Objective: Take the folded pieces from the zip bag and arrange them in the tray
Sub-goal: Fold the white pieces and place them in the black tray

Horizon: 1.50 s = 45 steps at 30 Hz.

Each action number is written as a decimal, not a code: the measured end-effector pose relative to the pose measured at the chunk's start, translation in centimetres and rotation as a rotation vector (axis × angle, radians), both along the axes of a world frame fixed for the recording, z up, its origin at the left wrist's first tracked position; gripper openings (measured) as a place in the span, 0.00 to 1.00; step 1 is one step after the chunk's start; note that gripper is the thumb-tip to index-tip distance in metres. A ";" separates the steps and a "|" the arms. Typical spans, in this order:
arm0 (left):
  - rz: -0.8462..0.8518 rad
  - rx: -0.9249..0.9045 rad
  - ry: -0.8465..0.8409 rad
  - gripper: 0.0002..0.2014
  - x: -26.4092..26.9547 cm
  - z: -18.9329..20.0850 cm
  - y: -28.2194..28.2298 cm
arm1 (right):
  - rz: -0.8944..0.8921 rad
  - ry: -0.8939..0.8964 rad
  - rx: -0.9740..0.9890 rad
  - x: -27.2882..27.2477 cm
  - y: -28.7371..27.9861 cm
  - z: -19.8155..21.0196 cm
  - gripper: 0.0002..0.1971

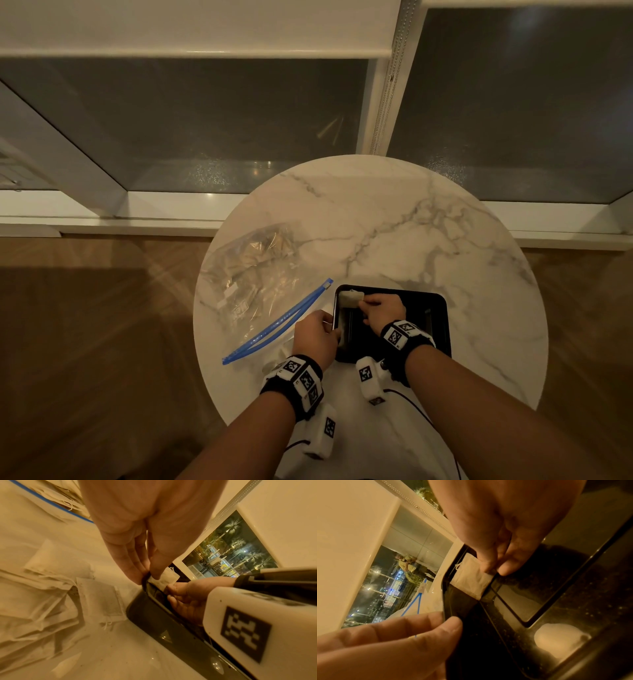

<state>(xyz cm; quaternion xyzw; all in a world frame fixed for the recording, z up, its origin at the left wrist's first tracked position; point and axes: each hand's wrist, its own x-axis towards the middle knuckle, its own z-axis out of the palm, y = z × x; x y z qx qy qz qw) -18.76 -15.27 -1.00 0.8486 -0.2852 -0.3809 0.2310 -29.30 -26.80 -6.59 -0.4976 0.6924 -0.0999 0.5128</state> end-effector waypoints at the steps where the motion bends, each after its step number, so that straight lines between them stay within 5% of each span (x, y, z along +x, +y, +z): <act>1: 0.000 0.000 -0.002 0.06 0.0 0.0 0.0 | 0.001 0.005 -0.001 0.1 0.0 -0.1 0.07; 16: 0.026 -0.015 -0.002 0.10 0.1 -0.4 0.4 | 0.108 0.112 0.067 -0.6 -0.5 0.5 0.12; 25: 0.115 -0.046 0.026 0.07 2.5 0.9 3.2 | -0.007 -0.181 0.044 -2.6 1.9 5.0 0.10; 33: 0.224 -0.067 0.023 0.05 6.3 0.9 9.7 | 0.315 -0.289 -0.026 -2.0 7.4 11.6 0.04; 38: 0.180 -0.037 -0.058 0.04 7.9 -0.1 13.5 | 0.551 -0.240 0.062 -1.2 11.1 12.3 0.05; 41: 0.078 -0.076 -0.125 0.13 8.2 -1.0 15.0 | 0.663 -0.107 0.133 -0.4 13.6 10.7 0.07; 45: -0.061 -0.047 -0.119 0.22 8.5 -2.2 15.6 | 0.449 0.112 0.211 0.7 16.2 6.3 0.11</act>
